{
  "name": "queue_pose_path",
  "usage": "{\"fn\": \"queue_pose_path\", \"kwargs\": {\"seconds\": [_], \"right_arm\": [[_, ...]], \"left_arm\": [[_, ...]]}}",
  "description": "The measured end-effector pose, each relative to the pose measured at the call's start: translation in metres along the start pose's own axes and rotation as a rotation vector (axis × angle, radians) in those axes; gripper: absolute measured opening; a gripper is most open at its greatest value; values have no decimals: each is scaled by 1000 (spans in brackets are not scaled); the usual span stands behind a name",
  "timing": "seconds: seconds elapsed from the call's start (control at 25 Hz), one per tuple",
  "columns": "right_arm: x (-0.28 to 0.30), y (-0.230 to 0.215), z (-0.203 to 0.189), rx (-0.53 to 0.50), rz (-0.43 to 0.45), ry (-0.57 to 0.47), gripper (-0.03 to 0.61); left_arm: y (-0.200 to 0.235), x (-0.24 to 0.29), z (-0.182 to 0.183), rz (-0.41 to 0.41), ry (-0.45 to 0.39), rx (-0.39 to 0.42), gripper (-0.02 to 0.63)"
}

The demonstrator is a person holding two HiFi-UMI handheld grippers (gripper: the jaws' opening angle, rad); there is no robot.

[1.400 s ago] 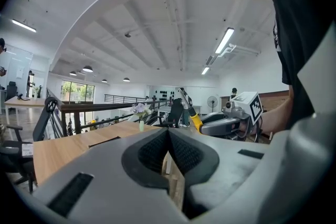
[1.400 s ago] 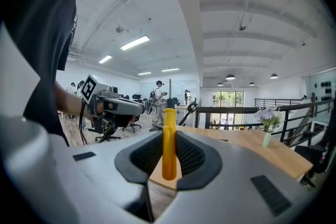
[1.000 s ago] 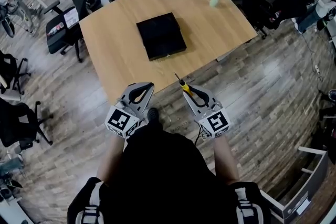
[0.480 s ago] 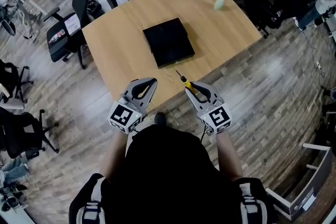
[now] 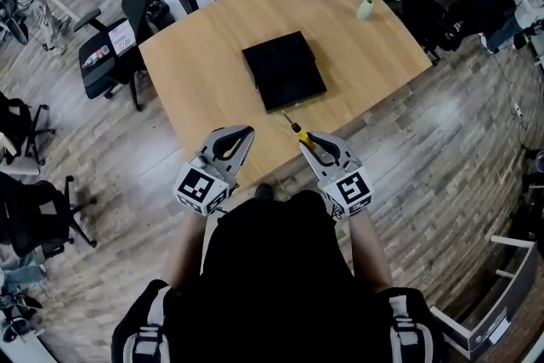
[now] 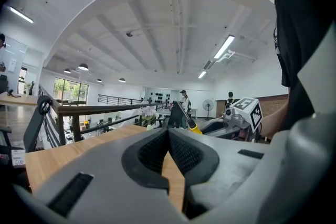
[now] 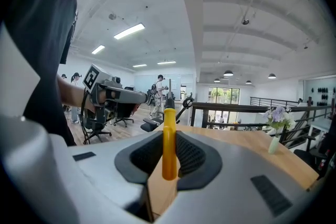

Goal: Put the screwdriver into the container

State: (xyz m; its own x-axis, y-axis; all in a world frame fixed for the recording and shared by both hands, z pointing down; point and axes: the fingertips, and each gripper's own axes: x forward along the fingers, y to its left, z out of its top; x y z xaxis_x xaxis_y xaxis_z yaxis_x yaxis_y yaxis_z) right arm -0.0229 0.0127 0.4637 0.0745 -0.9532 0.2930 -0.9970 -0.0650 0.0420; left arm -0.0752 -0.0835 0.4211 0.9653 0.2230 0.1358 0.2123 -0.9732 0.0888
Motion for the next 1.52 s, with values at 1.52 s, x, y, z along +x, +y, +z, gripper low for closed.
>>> {"fn": "queue_pose_path", "kwargs": {"seconds": [1.52], "right_arm": [[104,-155,-23,-236,698,30,84]], "left_arm": [[43,106,14,729,1,-82,21]]}}
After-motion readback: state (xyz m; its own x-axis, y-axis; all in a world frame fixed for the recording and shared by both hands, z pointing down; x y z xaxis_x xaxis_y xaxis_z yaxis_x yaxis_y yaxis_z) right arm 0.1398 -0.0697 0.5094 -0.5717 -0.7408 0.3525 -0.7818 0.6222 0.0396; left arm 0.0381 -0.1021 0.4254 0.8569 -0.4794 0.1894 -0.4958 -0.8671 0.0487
